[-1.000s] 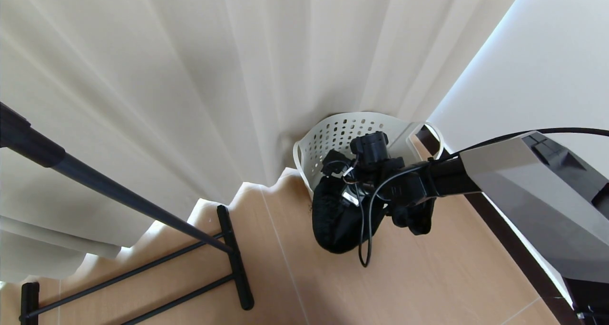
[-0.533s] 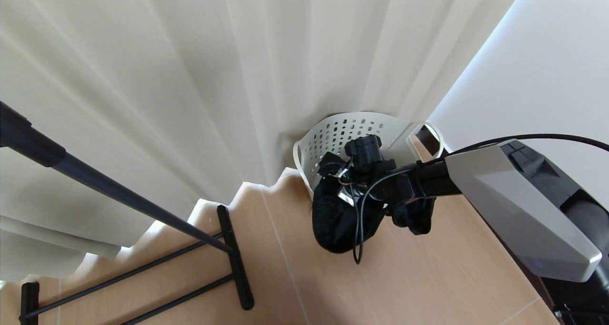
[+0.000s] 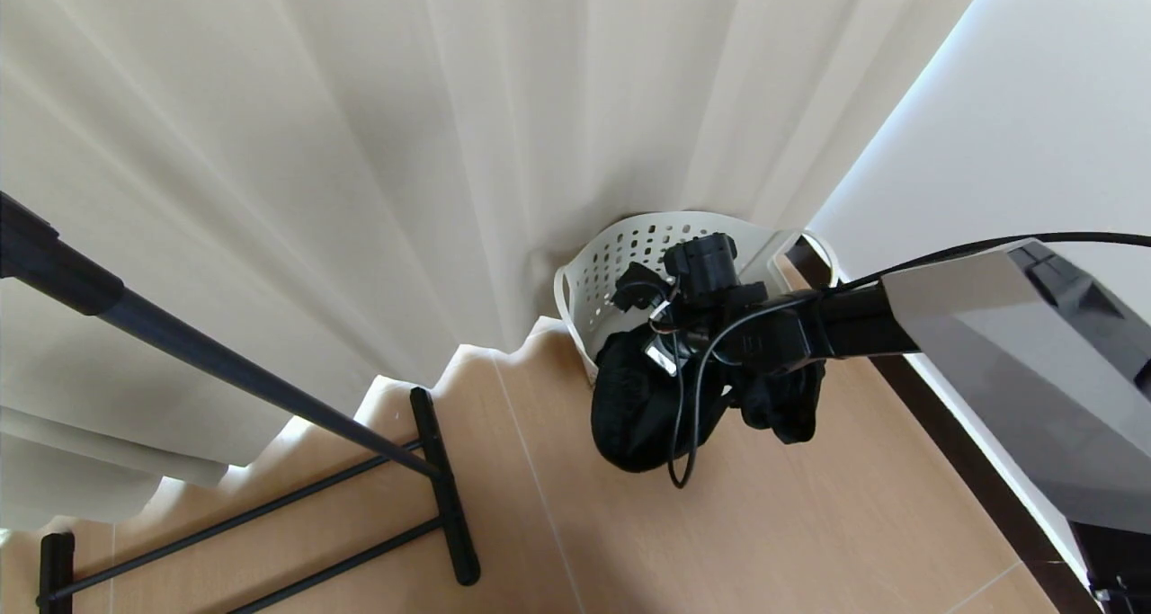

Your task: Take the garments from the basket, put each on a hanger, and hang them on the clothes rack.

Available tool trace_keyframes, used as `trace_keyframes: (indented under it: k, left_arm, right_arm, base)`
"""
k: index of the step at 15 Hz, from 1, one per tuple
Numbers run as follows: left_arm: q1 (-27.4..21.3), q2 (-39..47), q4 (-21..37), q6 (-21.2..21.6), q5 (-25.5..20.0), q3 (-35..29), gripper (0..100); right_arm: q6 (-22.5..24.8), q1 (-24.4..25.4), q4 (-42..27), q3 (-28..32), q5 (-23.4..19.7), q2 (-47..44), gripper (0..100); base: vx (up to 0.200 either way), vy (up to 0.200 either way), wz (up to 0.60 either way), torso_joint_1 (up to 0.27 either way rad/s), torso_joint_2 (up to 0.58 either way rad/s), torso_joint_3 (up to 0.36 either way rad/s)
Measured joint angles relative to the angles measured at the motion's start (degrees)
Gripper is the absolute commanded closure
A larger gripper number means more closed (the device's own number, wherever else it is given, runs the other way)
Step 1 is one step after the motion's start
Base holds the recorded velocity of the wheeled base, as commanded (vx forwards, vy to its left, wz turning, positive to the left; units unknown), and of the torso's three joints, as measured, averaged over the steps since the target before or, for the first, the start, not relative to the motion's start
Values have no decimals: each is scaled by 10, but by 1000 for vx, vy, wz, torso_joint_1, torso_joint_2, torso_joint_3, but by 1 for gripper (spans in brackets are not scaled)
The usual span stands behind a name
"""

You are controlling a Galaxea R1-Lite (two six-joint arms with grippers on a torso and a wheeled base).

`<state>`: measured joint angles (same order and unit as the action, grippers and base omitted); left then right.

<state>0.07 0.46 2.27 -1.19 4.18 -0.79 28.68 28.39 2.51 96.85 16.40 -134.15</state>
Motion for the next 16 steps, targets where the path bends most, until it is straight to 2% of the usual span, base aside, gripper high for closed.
trace_keyframes:
  k: [3,6,11,13,16]
  left_arm:
    - [0,0,0,0,0,0,0]
    - [0,0,0,0,0,0,0]
    - [0,0,0,2,0,0,0]
    - [0,0,0,1,-1,0,0]
    - [0,0,0,0,-2,0,0]
  right_arm:
    - [-85,27,-29,-58,32,106,100]
    - [-178,78,-35,-164,67,234,100]
    - [-284,162,-34,-329,67,449,100]
    - [-304,185,-1,-404,41,523,100]
    - [-306,195,123,-490,17,580,100]
  base:
    - [0,0,0,0,0,0]
    - [0,0,0,0,0,0]
    - [0,0,0,0,0,0]
    - [0,0,0,0,0,0]
    - [0,0,0,0,0,0]
